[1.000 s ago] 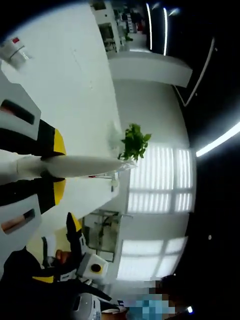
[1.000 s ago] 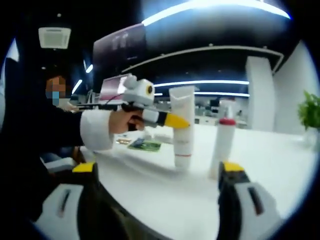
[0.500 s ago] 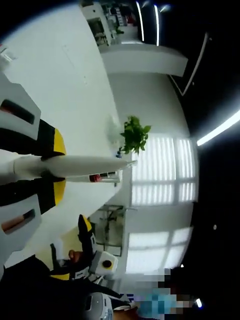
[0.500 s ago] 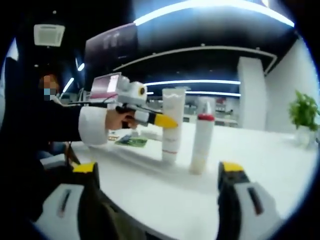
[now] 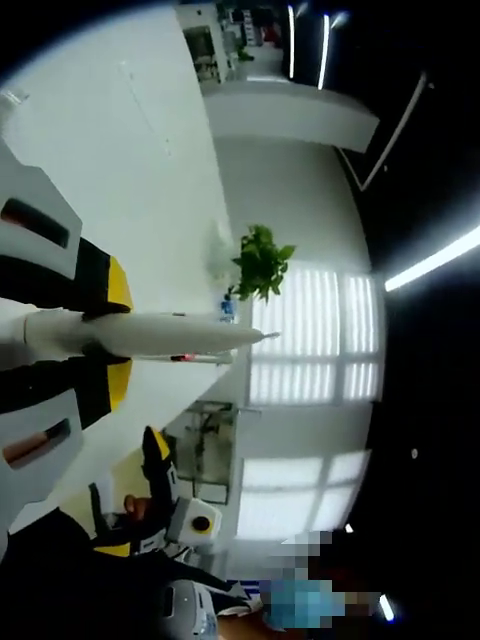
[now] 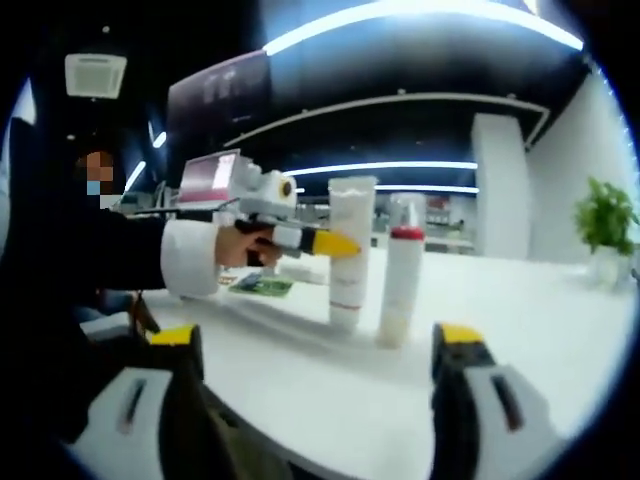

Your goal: Arrange the skincare products in the storage area until every visible bottle or jar stands upright without overlapping.

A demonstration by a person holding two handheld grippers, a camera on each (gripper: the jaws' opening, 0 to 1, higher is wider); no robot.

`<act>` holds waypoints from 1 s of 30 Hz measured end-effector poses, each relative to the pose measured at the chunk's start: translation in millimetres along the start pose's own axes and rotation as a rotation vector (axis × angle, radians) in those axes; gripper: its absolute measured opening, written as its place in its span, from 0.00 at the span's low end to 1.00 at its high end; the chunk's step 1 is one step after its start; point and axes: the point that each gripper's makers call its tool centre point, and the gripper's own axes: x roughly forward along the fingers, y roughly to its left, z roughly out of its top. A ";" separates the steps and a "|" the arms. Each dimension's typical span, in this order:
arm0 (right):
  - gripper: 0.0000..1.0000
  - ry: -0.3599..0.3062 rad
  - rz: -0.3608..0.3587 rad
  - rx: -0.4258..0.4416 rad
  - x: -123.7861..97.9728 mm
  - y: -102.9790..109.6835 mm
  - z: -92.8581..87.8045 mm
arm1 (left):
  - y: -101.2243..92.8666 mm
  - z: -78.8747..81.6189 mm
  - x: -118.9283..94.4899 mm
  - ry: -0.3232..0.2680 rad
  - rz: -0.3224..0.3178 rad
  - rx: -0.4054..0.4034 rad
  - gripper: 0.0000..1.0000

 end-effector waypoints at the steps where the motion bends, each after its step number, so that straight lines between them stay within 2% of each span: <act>1: 0.95 -0.001 -0.001 -0.001 0.2 0.1 0.4 | -0.6 0.0 0.6 0.001 -0.003 -0.001 0.16; 8: 0.95 0.008 0.004 0.003 1.4 2.1 -2.1 | -1.2 0.7 4.5 0.020 -0.015 0.001 0.16; 13: 0.95 0.011 0.007 0.011 1.4 2.4 -4.1 | -1.0 1.3 6.4 0.009 -0.017 -0.020 0.16; 23: 0.96 0.013 0.013 0.027 3.4 3.6 -5.3 | -0.3 1.9 8.0 0.002 -0.010 0.004 0.17; 25: 0.96 0.013 0.009 0.031 3.5 3.0 -5.1 | 0.3 2.2 7.8 -0.003 -0.017 -0.012 0.17; 30: 0.96 0.010 0.008 0.041 6.4 3.4 -3.7 | 3.9 4.2 3.1 -0.001 0.007 -0.008 0.23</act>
